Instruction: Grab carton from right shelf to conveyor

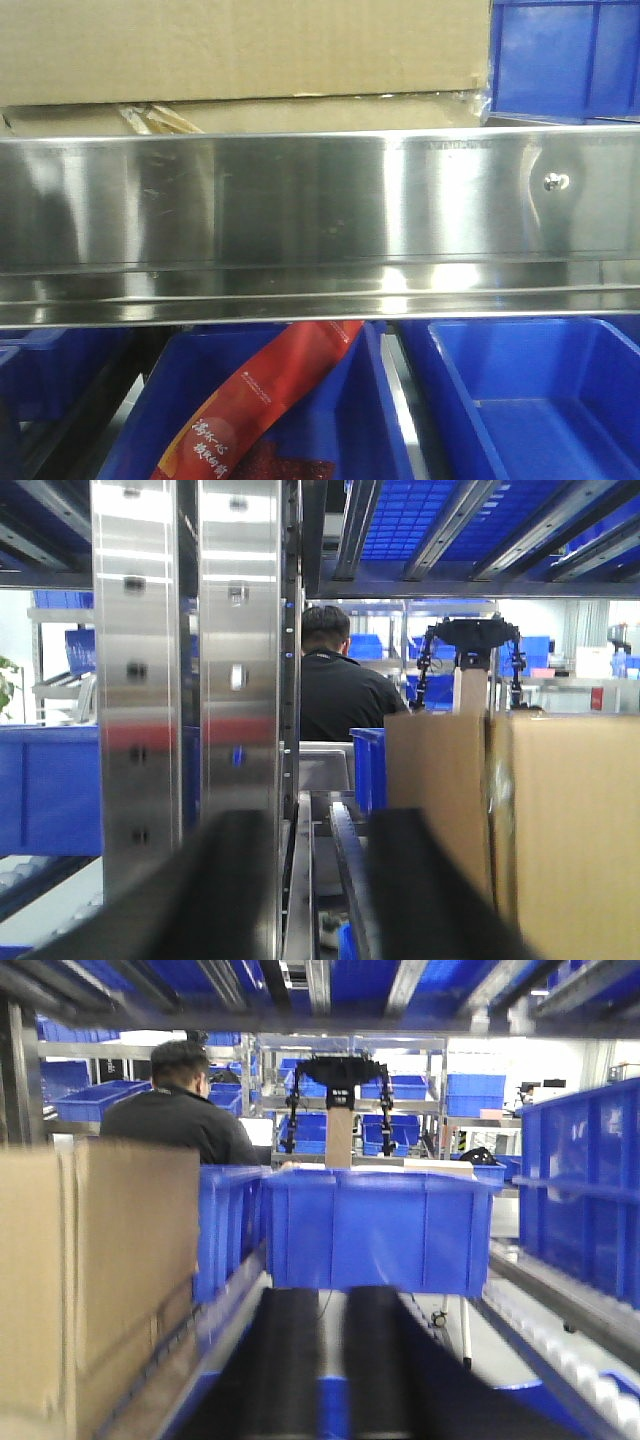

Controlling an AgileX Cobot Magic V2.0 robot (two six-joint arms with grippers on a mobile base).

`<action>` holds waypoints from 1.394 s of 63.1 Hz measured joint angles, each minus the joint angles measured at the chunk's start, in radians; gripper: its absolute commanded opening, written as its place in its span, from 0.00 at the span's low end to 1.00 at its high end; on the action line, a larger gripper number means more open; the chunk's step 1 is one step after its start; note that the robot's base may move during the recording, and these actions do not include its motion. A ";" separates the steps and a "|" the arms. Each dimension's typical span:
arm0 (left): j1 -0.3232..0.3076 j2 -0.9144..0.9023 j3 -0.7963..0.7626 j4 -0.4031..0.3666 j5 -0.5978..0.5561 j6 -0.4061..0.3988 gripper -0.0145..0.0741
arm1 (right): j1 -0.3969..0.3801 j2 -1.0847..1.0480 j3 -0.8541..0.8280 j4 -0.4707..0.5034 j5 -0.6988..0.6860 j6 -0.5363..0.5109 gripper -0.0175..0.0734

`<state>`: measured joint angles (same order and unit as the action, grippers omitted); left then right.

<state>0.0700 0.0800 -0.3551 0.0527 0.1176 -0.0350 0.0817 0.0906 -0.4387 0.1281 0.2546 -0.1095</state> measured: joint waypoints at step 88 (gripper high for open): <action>-0.322 1.486 -1.690 0.131 1.032 -0.175 0.65 | 0.249 1.504 -1.728 0.002 0.940 0.066 0.81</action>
<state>-0.2516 1.5663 -2.0447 0.1834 1.1499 -0.2096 0.3307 1.5947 -2.1668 0.1299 1.1942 -0.0438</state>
